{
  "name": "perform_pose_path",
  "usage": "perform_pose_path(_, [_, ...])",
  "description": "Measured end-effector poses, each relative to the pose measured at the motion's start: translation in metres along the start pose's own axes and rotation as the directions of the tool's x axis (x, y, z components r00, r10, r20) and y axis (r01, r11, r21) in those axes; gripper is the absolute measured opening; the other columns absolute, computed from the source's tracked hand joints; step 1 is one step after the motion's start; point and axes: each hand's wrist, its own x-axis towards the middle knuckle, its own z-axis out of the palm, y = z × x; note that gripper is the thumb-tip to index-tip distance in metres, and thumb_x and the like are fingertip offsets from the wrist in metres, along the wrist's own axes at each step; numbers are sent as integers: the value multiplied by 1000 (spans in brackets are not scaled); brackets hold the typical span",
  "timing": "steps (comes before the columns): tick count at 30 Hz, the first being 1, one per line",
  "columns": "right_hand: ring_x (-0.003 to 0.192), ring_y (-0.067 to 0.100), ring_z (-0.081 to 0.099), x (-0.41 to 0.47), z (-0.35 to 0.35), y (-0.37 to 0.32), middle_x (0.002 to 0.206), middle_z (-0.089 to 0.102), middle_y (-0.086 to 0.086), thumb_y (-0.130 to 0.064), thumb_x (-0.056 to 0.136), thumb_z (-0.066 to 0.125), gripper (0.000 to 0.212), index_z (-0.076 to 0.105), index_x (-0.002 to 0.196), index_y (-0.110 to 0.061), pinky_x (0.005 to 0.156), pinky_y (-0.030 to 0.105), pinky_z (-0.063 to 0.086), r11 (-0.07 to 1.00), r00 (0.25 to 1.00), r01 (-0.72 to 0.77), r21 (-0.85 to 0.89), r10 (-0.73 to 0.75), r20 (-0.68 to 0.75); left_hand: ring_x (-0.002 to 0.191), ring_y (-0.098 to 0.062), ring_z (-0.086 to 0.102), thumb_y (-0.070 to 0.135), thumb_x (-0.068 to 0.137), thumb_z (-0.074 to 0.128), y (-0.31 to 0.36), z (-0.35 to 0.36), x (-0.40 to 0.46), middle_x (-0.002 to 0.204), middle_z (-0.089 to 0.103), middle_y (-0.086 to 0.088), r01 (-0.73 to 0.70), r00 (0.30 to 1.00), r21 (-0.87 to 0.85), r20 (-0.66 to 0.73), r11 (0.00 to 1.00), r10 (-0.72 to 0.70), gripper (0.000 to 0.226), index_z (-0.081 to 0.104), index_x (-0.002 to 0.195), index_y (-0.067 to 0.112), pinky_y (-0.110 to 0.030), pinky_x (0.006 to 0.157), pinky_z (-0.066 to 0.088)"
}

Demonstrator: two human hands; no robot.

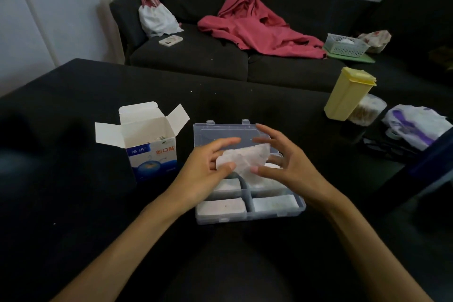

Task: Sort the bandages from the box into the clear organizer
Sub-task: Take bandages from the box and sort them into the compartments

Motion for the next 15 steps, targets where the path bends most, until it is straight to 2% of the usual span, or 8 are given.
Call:
perform_pose_path(3, [111,4,53,-4,1,2,121,49,-20,-9,76,73,65,46,124,-41,72,15,54,984,989,140,-114,-144,-28,114,-13,60,6,88,60,-1,5,4,130,57,3,-31,999,-31,22,999,32,51,46,125,37,-23,90,51])
perform_pose_path(5, [109,6,53,-5,3,4,120,47,-25,-11,76,74,60,49,124,-36,73,17,55,969,982,183,-166,-190,-24,112,-12,61,8,87,61,-4,6,9,129,58,3,-22,1000,-54,-14,998,21,49,47,123,37,-24,89,52])
perform_pose_path(9, [103,1,54,-4,5,8,108,49,-30,-17,80,71,45,54,118,-33,78,12,51,926,960,226,-302,-265,-96,103,-11,64,13,89,61,-8,7,18,121,63,0,30,997,-87,-62,996,-36,31,51,111,32,-21,82,55])
perform_pose_path(11, [99,0,56,2,1,8,105,54,-23,-16,82,68,37,58,117,-27,78,12,51,929,960,200,-311,-250,-128,101,-13,65,14,89,60,-9,11,26,117,62,-1,48,994,-67,-93,997,-55,23,54,109,25,-23,81,56])
perform_pose_path(15, [88,7,64,22,-16,10,103,60,-8,-12,89,59,26,61,114,-17,75,18,54,966,985,129,-223,-150,-81,94,-10,63,18,86,65,-9,16,47,105,64,2,38,977,122,-213,992,-11,22,63,108,16,-20,76,55])
